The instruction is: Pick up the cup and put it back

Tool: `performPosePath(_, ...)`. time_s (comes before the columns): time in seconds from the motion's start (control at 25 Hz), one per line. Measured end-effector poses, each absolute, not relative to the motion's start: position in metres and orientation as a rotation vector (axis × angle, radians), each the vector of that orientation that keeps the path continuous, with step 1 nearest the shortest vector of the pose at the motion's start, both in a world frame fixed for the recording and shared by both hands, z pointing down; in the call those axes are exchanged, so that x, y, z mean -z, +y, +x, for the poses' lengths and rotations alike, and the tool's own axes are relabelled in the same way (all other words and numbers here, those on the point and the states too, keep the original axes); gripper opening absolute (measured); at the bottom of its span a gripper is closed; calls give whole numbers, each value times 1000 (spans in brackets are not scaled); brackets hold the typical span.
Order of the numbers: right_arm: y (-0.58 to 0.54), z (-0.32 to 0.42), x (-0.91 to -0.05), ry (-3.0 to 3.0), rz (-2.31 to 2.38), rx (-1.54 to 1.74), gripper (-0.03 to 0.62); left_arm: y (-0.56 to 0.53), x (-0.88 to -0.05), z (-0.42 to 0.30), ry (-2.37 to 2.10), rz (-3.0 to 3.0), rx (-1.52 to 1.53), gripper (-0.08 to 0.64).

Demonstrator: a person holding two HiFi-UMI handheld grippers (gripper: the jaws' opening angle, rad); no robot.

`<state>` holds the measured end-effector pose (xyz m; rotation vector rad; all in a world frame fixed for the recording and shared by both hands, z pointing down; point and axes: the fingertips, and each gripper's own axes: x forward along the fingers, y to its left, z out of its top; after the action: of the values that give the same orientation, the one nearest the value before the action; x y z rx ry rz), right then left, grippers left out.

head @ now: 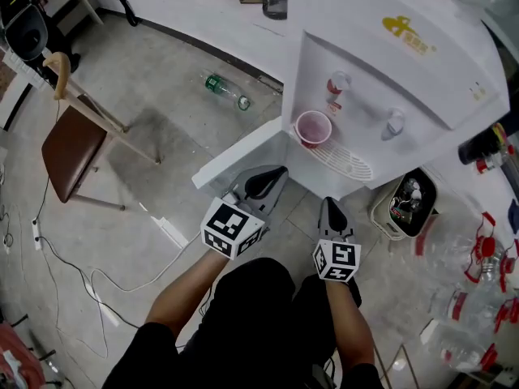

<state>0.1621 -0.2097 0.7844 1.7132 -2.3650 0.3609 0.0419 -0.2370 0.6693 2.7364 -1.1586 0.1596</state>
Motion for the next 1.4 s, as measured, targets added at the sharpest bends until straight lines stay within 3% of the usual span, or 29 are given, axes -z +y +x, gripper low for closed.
performPosePath(0.48,-185,139,-684,-2240,1653,-700,-6,-208,-598,26,-1199,2505,-265,6)
performPosePath(1.4,-5,137,-251,-2244,1604,-783,-6,-1,-182,11,-1271,2399,-253,6)
